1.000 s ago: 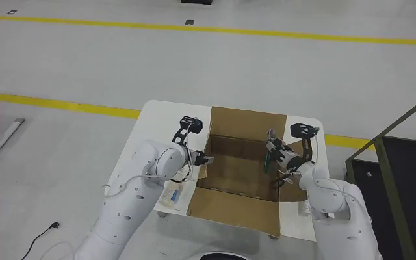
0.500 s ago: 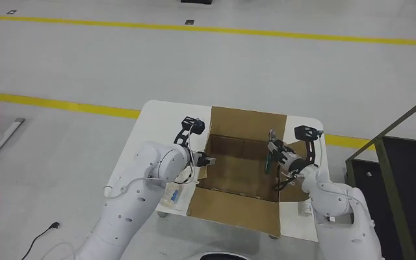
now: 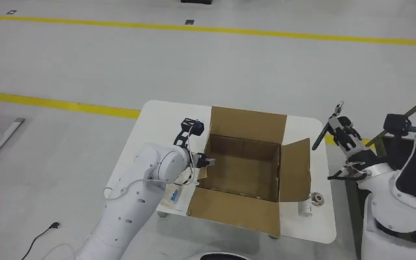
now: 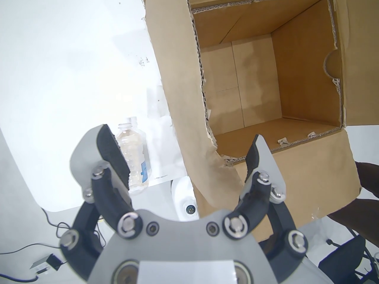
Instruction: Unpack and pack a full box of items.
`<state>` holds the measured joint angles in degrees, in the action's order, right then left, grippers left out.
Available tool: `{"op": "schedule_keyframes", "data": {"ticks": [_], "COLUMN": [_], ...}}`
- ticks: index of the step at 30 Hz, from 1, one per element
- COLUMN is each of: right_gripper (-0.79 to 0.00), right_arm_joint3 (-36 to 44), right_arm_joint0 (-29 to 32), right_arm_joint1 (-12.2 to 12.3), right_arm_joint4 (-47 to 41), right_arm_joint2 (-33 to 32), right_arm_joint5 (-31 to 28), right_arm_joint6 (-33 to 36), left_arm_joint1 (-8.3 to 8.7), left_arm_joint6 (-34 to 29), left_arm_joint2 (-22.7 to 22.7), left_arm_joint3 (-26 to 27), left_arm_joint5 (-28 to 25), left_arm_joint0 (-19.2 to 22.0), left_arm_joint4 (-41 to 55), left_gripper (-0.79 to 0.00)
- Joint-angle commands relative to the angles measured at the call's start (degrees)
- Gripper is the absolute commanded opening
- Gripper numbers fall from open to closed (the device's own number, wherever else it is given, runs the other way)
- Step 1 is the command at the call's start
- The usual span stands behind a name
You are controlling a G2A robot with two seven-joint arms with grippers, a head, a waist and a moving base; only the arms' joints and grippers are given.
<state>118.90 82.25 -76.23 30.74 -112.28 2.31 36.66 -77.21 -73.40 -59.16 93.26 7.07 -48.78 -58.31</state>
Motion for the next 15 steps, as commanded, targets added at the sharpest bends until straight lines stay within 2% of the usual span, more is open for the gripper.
{"op": "schedule_keyframes", "data": {"ticks": [1, 8, 15], "right_gripper": [-0.785, -0.785, -0.785], "right_arm_joint3": [-1.3, -6.6, -12.6], "right_arm_joint0": [0.9, 3.0, 4.2], "right_arm_joint1": [0.2, 1.0, 1.4], "right_arm_joint4": [0.3, 4.3, 11.5], "right_arm_joint2": [-2.3, -5.4, -0.6], "right_arm_joint5": [0.6, 2.9, 4.9], "right_arm_joint6": [0.1, 1.2, 1.8], "left_arm_joint1": [-0.05, -0.23, -0.37], "left_arm_joint6": [0.1, 0.1, 0.1], "left_arm_joint2": [0.2, 0.9, 1.5], "left_arm_joint3": [-0.3, -1.1, -1.5], "left_arm_joint5": [-0.3, -0.9, -1.1], "left_arm_joint0": [0.2, 1.0, 1.4], "left_arm_joint4": [0.2, 0.8, 1.1], "left_gripper": [0.000, 0.000, 0.000]}}
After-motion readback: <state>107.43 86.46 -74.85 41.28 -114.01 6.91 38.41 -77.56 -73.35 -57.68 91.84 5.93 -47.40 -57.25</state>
